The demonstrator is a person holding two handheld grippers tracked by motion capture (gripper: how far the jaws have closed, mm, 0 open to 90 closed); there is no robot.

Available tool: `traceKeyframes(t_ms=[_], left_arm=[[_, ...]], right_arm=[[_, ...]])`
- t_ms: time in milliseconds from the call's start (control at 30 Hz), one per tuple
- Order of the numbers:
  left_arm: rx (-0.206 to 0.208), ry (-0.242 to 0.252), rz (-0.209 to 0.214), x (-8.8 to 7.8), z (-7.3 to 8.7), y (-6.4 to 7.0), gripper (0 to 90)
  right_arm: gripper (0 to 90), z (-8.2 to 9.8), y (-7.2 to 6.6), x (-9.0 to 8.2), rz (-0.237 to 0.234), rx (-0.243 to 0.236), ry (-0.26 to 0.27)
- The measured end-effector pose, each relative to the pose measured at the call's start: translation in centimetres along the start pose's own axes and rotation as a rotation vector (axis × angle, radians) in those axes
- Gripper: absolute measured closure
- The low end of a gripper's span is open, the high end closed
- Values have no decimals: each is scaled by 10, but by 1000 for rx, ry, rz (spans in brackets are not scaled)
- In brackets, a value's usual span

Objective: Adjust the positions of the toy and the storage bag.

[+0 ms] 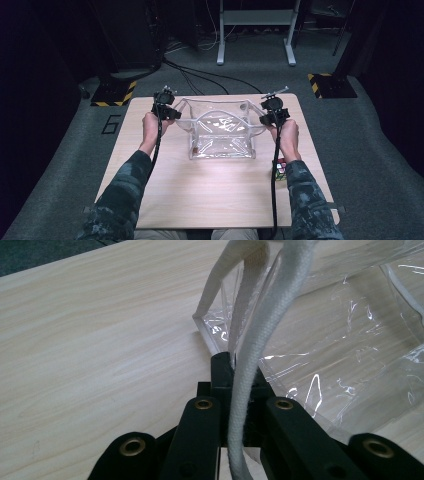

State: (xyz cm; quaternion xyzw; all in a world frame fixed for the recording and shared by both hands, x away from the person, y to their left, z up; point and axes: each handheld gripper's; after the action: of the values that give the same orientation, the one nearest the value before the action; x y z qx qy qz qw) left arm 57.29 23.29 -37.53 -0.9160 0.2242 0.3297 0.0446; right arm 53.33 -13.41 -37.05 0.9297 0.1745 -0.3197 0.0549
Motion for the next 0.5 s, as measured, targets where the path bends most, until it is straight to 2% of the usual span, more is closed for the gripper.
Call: traceKeyframes(t_ms=[67, 367, 500], left_arm=[[-15, 1, -6, 2, 1, 1, 886], [-19, -19, -7, 9, 4, -1, 882], [-42, -31, -3, 13, 6, -3, 880]], right_arm=[[872, 1, 1, 1, -2, 0, -3], [868, 1, 2, 10, 6, 10, -13], [865, 1, 1, 12, 9, 15, -15]])
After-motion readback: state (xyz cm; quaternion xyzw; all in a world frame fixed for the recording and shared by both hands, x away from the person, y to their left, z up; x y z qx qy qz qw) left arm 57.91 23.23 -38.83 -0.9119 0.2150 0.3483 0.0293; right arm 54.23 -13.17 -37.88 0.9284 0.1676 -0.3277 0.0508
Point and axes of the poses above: each handheld gripper's, and its own axes: x roughly forward along the jaws, z roughly out of its underside, y roughly to its right, and after that the axes turned 14 degrees about y, right-handed
